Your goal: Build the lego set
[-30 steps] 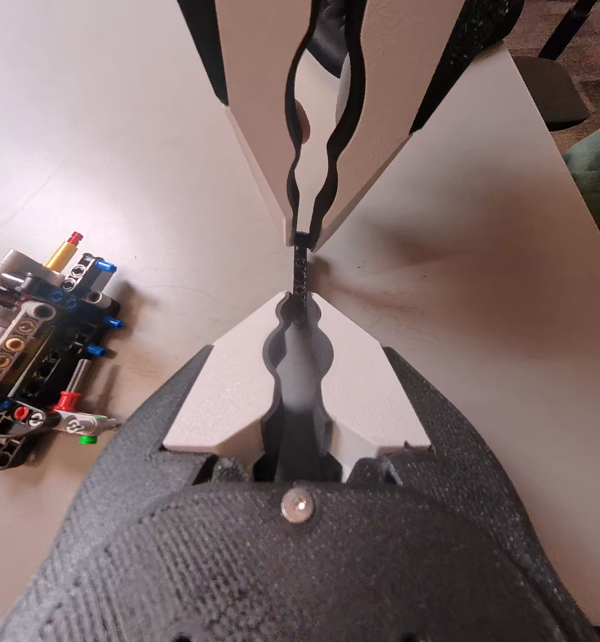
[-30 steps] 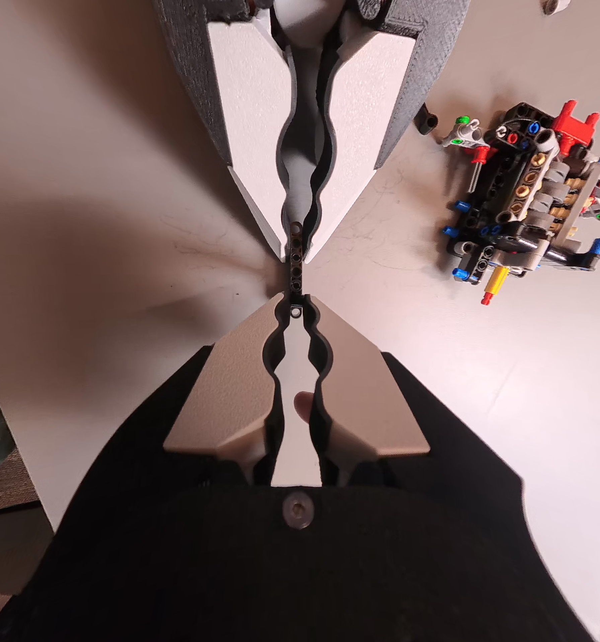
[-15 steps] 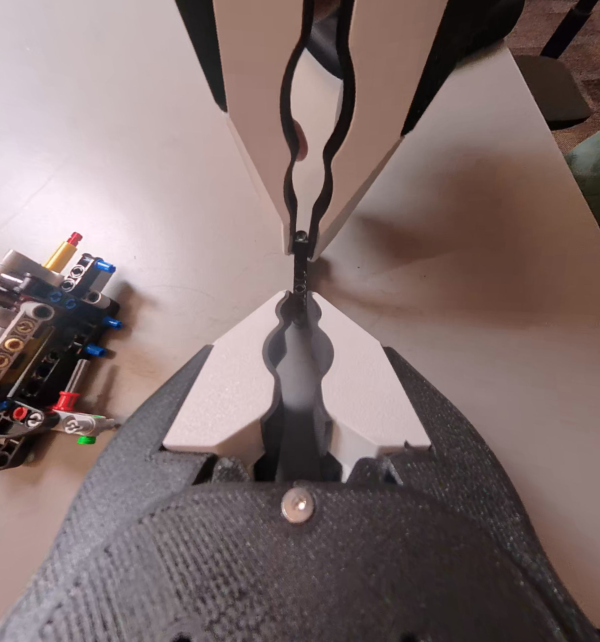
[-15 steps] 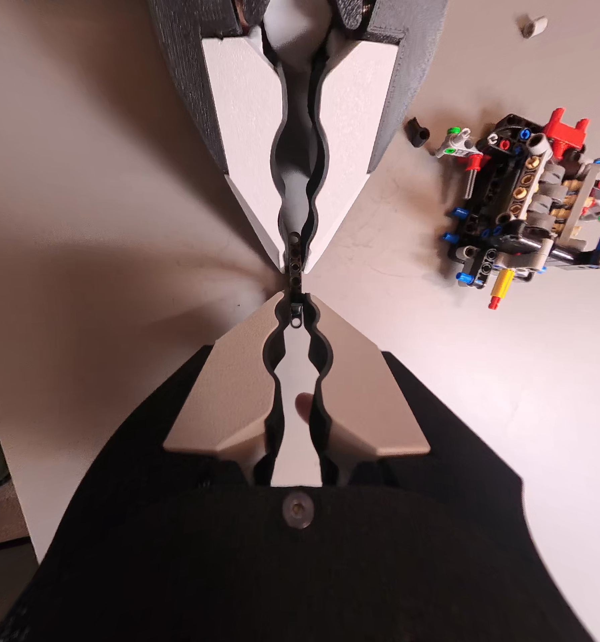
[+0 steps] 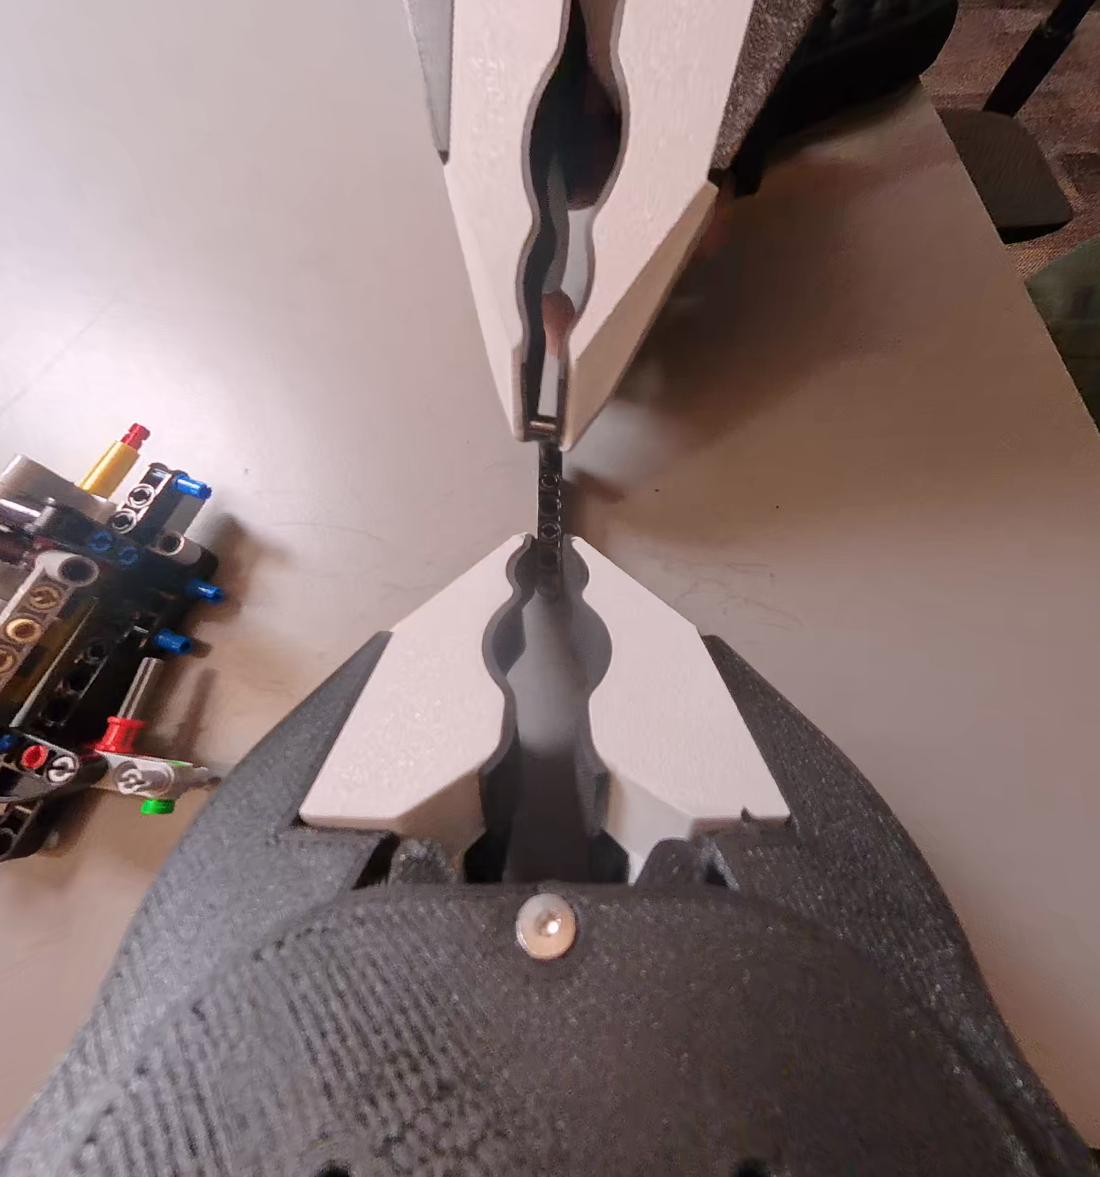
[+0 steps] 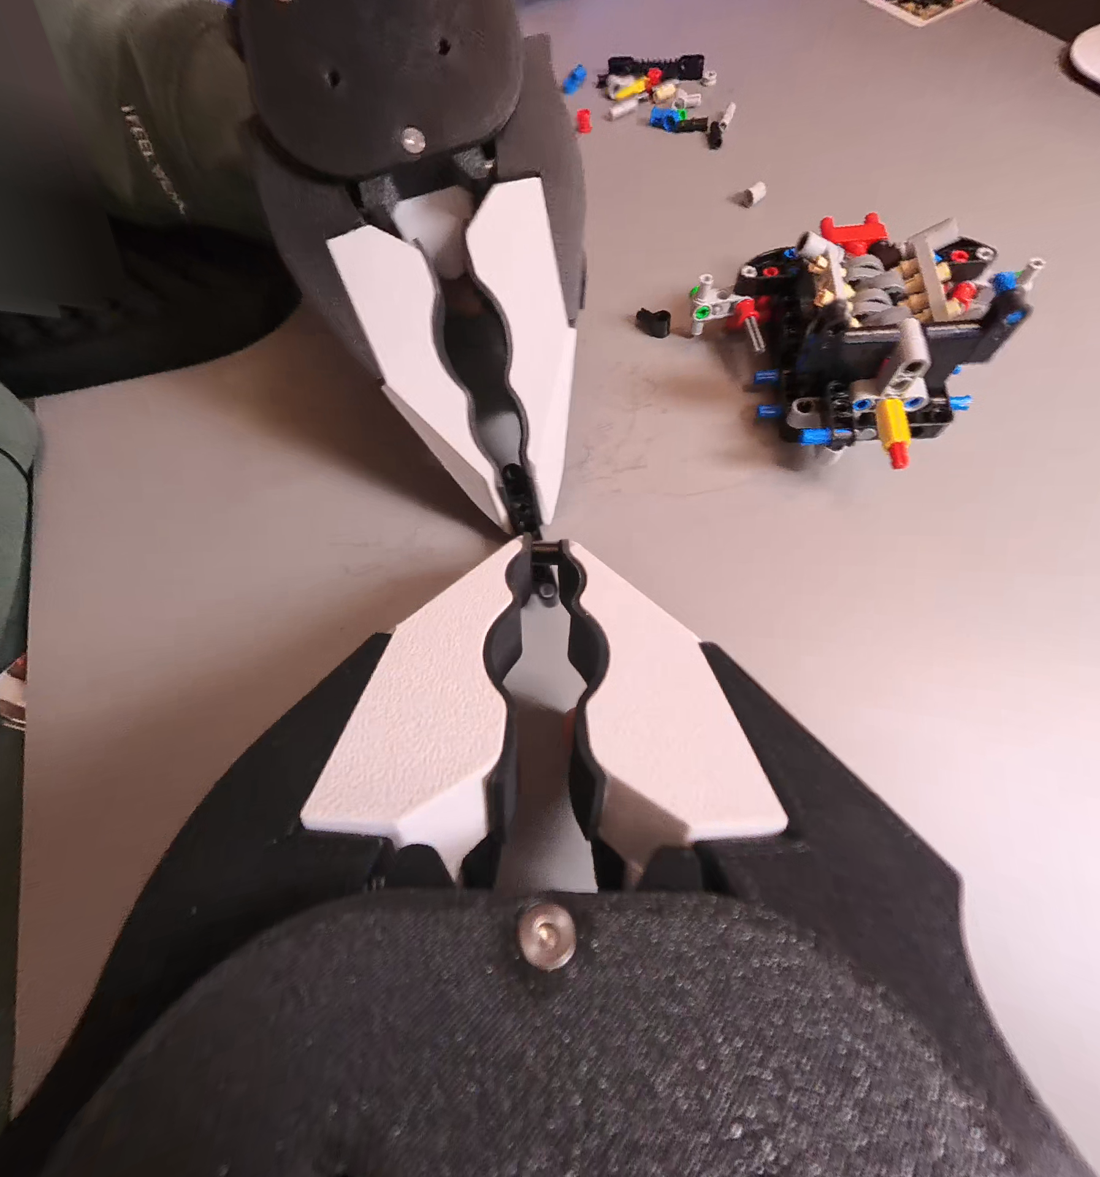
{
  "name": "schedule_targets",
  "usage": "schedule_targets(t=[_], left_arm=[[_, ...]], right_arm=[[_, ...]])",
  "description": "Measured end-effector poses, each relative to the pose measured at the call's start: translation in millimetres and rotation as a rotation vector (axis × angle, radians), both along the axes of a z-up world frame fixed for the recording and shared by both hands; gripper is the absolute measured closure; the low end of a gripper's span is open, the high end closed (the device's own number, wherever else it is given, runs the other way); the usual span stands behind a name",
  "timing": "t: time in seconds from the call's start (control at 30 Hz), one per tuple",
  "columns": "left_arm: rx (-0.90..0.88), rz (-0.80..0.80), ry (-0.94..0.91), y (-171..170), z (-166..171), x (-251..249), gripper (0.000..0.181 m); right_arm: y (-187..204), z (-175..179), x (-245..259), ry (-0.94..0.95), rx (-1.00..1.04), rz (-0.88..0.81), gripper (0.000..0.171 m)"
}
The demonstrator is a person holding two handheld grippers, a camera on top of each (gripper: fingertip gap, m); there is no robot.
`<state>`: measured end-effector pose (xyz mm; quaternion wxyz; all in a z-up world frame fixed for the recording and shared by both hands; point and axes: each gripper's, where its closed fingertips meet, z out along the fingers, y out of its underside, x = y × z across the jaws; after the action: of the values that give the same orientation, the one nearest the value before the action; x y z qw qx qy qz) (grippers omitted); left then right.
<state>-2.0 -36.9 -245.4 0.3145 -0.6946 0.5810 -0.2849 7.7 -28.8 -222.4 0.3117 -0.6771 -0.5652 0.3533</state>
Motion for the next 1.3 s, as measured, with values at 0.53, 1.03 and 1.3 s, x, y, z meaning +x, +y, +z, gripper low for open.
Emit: schedule_targets(t=[0.53,1.03,1.3], left_arm=[[0.000,0.001,0.001,0.0,-0.2,-0.1,0.174],[-0.001,0.008,0.002,-0.1,-0.2,-0.2,0.174],[-0.010,0.010,0.000,-0.4,-0.1,-1.4,0.174]], right_arm=[[-3.2,-5.0,-1.7,-0.328,0.183,0.166,0.165],[-3.0,-11.0,0.4,-0.180,0.229,0.144,0.165],[-3.4,-11.9,-0.6,-0.199,0.175,0.161,0.165]])
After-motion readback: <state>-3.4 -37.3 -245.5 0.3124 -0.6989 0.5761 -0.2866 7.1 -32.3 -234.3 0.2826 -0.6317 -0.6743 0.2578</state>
